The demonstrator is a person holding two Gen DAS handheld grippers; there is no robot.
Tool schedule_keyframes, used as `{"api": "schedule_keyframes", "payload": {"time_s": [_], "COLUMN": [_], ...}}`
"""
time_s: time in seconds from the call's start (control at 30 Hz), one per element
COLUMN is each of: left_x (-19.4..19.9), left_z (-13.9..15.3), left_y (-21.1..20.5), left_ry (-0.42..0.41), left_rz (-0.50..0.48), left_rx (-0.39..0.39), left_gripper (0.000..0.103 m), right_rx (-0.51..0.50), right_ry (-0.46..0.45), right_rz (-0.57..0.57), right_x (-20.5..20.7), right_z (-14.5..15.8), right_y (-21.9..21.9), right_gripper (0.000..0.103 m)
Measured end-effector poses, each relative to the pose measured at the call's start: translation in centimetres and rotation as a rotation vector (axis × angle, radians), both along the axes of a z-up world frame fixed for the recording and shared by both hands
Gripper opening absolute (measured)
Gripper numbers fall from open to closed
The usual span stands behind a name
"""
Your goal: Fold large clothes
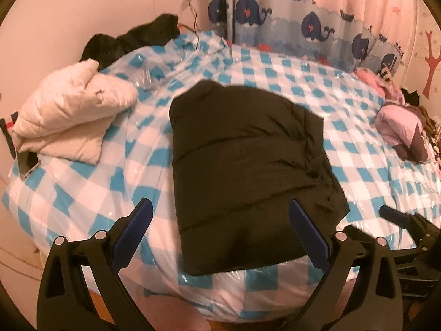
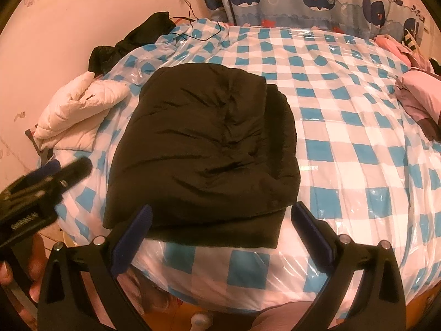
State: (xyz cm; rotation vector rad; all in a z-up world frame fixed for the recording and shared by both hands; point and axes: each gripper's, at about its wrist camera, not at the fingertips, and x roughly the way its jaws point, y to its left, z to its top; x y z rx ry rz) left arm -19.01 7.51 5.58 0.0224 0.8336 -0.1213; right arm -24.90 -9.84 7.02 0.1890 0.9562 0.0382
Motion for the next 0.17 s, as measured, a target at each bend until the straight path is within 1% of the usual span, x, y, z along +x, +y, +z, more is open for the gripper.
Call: {"api": "schedule_keyframes", "payload": {"time_s": [0.07,0.17], "left_x": [-0.18,-0.29], "left_z": [-0.18,-0.21], "left_y": [-0.55,-1.04], "left_ry": [-0.003,0.001], "left_rz": [-0.006,-0.021], "left_rx": [0.032,0.045], "left_gripper": [0.095,0.095], "right_rx": [0.000,0.005], "right_ry": [-0.002,-0.001], "right_rz": [-0.001,-0.007], "right_x": [-0.08,-0.26], "right_z": [0.14,0.25], "right_y": [-0.34,-0.88], "right_gripper": [0.097,0.097]}}
